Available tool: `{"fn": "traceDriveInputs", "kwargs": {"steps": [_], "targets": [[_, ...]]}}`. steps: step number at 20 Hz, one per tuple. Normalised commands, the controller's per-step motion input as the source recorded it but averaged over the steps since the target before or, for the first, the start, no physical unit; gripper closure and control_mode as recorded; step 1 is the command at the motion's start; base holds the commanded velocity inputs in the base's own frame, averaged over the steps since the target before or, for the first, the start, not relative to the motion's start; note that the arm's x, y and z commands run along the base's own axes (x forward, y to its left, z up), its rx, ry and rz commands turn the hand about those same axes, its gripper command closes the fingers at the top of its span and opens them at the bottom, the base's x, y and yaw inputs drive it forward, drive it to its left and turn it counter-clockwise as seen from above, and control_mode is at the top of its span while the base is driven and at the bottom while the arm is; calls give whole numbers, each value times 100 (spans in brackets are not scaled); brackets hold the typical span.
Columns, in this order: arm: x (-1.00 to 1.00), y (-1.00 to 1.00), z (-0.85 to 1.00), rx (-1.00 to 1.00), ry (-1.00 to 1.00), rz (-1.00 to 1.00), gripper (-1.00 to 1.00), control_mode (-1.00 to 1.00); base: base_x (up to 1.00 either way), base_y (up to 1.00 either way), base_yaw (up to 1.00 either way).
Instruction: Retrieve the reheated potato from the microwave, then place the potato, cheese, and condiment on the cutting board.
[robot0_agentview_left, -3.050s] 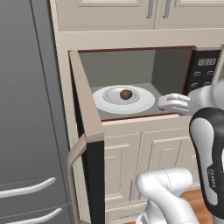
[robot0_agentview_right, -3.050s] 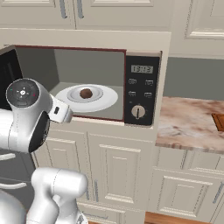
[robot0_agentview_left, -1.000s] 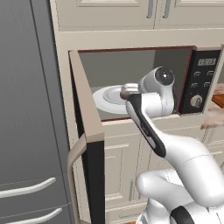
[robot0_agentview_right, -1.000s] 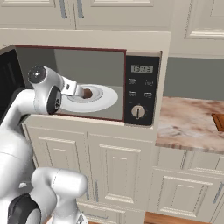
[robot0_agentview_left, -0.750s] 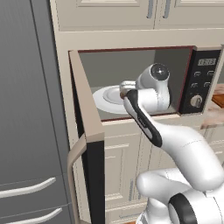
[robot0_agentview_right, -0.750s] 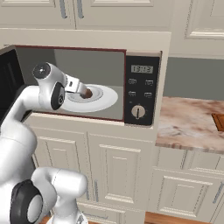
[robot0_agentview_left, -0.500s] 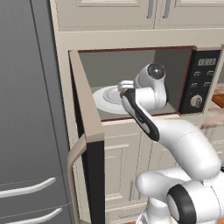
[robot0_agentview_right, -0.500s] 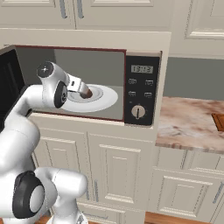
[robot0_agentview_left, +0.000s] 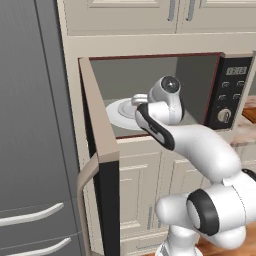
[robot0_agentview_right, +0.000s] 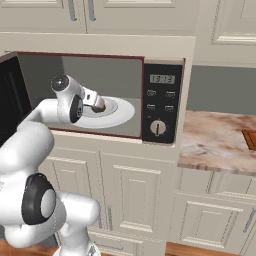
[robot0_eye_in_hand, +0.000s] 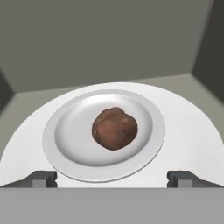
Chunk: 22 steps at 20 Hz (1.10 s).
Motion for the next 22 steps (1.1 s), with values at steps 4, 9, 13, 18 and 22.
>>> {"fn": "traceDriveInputs", "kwargs": {"steps": [4,9,13,18,22], "targets": [[27,4,-10,0,0,0,-100,-100,0,0,0],[24,0,0,0,0,-1,-100,-100,0,0,0],[22,0,-3,0,2,-4,-100,-100,0,0,0],[14,1,-11,0,3,-6,-100,-100,0,0,0],[19,2,-10,2,3,-8,-100,-100,0,0,0]]}}
